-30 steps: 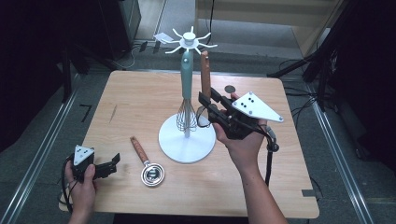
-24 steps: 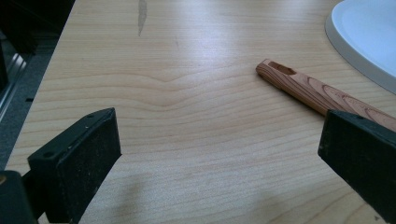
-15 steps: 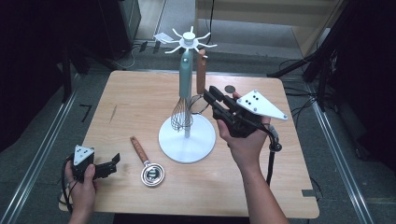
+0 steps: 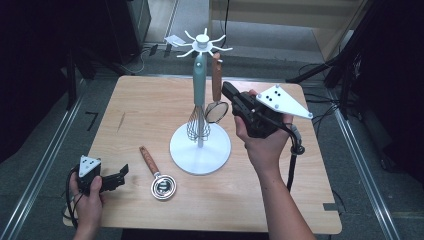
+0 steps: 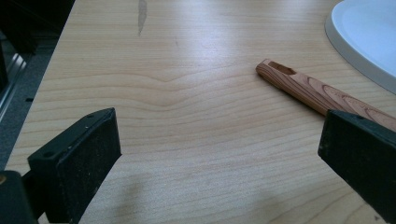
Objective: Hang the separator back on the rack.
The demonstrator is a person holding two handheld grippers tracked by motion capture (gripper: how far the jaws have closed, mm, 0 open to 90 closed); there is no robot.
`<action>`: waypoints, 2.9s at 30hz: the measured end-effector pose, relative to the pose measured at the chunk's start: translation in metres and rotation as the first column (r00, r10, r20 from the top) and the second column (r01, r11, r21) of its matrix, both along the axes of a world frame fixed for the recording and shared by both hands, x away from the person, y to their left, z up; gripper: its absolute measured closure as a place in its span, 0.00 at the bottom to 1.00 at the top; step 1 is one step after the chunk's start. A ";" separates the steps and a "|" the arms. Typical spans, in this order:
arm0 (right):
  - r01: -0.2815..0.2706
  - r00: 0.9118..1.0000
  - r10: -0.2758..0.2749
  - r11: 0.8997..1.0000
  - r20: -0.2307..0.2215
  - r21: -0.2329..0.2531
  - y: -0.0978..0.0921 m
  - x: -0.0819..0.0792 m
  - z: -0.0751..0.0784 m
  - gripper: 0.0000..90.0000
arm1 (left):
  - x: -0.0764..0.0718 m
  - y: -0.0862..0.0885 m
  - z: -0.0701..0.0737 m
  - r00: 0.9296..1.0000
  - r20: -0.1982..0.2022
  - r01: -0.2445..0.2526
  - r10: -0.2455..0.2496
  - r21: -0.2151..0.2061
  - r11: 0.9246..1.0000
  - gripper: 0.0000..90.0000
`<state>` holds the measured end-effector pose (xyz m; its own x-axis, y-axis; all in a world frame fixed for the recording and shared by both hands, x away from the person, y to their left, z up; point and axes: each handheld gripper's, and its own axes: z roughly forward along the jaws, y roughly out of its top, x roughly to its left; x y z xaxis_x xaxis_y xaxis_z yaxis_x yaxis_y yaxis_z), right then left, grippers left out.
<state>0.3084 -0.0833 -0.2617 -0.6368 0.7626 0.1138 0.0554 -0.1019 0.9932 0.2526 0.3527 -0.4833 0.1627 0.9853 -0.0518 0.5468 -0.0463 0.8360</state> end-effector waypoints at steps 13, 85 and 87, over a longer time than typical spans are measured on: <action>-0.024 0.998 0.022 0.999 0.054 0.038 0.004 0.003 0.029 1.00 | 0.000 0.000 0.000 1.000 -0.002 0.001 -0.001 0.002 1.000 0.00; 0.005 1.000 -0.006 0.997 -0.013 -0.079 -0.014 0.000 -0.025 1.00 | -0.002 0.000 0.000 1.000 0.009 -0.005 0.005 -0.005 1.000 0.00; 0.005 1.000 -0.007 0.997 -0.031 -0.077 -0.018 -0.001 -0.031 1.00 | -0.002 0.000 0.000 1.000 0.014 0.005 -0.005 -0.004 1.000 0.00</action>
